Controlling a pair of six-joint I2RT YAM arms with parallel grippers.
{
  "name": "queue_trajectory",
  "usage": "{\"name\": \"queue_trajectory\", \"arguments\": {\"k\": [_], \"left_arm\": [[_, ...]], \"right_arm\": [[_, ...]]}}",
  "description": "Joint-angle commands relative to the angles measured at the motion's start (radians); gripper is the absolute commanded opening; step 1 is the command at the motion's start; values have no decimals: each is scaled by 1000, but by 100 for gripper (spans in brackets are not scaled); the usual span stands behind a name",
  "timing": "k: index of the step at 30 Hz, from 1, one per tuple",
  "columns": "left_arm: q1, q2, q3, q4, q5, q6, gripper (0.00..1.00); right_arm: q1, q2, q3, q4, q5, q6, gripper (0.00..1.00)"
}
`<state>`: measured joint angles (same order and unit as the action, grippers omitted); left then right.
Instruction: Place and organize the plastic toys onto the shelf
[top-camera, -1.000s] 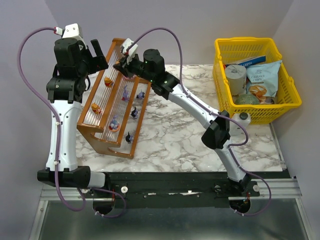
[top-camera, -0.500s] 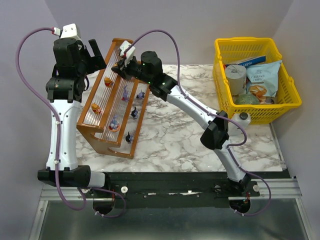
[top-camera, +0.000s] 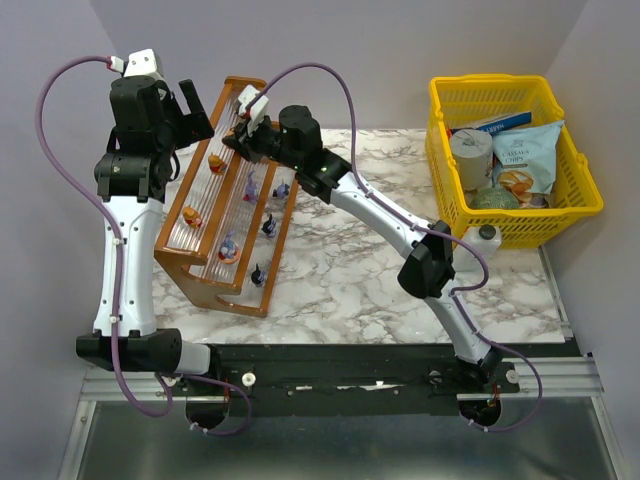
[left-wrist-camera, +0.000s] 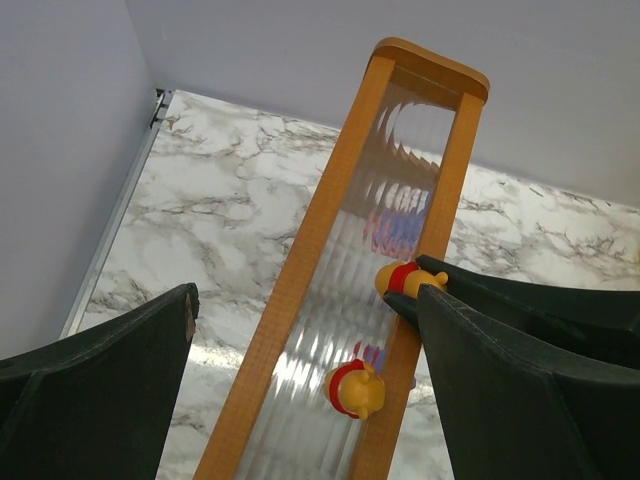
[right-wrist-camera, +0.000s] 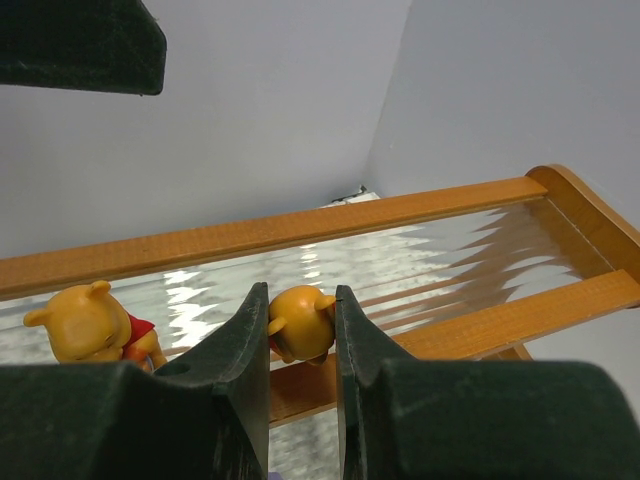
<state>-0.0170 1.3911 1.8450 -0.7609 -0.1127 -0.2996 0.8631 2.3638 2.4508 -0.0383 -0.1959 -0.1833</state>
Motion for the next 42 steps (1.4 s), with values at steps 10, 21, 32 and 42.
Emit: {"name": "queue_trajectory", "arguments": {"k": [10, 21, 32, 42], "left_arm": [[9, 23, 2, 17, 11, -7, 99], [8, 32, 14, 11, 19, -6, 99], [9, 46, 13, 12, 38, -4, 99], [8, 51, 13, 11, 42, -1, 99]], "right_arm": [[5, 25, 20, -11, 53, 11, 33], [5, 34, 27, 9, 58, 25, 41], [-3, 45, 30, 6, 73, 62, 37], [-4, 52, 47, 20, 62, 71, 40]]}}
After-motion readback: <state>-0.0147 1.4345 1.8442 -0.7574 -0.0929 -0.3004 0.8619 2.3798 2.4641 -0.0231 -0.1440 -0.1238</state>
